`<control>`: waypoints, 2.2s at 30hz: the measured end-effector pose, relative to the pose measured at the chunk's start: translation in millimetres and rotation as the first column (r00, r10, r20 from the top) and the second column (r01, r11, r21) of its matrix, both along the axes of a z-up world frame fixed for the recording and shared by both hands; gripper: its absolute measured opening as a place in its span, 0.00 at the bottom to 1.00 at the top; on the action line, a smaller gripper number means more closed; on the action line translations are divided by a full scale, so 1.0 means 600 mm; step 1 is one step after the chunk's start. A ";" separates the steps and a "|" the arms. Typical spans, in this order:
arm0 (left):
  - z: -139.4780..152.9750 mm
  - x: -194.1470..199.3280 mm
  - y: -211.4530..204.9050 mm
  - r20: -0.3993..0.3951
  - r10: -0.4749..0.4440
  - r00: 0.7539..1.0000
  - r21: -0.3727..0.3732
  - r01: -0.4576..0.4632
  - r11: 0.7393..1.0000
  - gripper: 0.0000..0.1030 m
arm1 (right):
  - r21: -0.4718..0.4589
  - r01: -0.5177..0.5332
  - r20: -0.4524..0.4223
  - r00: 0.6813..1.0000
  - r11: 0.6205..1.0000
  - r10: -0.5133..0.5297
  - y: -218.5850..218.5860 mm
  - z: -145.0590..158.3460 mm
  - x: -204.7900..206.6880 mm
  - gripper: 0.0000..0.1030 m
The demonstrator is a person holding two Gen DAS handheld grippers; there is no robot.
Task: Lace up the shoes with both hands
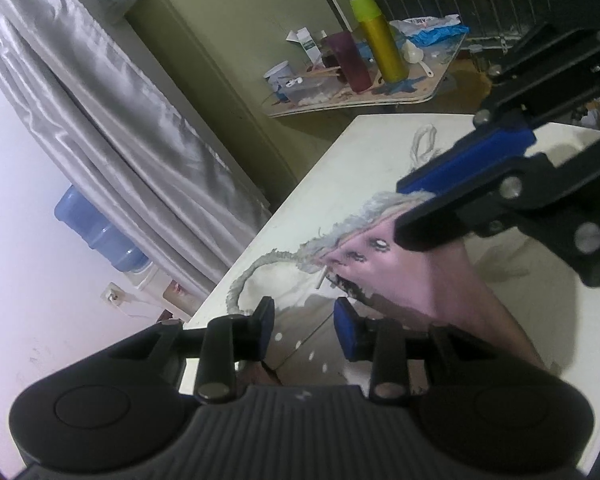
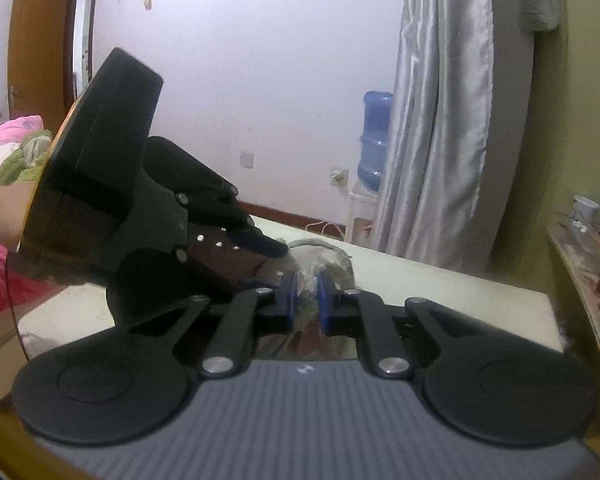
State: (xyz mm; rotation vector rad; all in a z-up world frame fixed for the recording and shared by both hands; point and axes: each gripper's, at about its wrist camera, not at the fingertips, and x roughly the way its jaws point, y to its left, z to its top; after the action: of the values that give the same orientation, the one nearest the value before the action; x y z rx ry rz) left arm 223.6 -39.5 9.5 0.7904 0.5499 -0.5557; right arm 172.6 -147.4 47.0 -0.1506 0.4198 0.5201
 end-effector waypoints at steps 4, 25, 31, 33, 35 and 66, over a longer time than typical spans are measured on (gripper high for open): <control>-0.004 0.008 -0.018 -0.006 -0.003 1.000 0.041 0.004 0.999 0.33 | 0.046 -0.002 -0.025 1.000 0.999 0.004 -0.014 -0.004 -0.001 0.09; 0.006 0.006 -0.035 0.023 0.093 0.995 0.135 -0.095 0.986 0.04 | 0.147 0.009 -0.044 0.999 0.989 -0.003 -0.039 -0.029 0.009 0.10; 0.051 -0.029 0.002 0.207 0.149 0.967 0.116 -0.175 0.978 0.04 | 0.128 0.024 -0.041 0.999 0.991 -0.019 -0.042 -0.033 0.024 0.10; 0.069 -0.037 0.014 0.259 0.173 0.950 0.107 -0.206 0.973 0.04 | 0.123 0.029 -0.042 0.999 0.992 -0.024 -0.044 -0.033 0.029 0.10; 0.090 -0.042 0.033 0.303 0.216 0.928 0.067 -0.247 0.967 0.04 | 0.122 0.034 -0.046 0.999 0.992 -0.029 -0.045 -0.032 0.032 0.10; 0.279 -0.117 0.067 0.064 0.125 0.990 -0.370 -0.093 0.924 0.03 | 0.258 -0.158 0.174 0.978 0.953 0.115 -0.057 0.097 0.033 0.62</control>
State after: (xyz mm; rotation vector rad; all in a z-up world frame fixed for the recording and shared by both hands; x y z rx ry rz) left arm 153.6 1.0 176.7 0.4228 0.3907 -0.4990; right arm 192.3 -181.8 105.4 0.0434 0.1814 0.6925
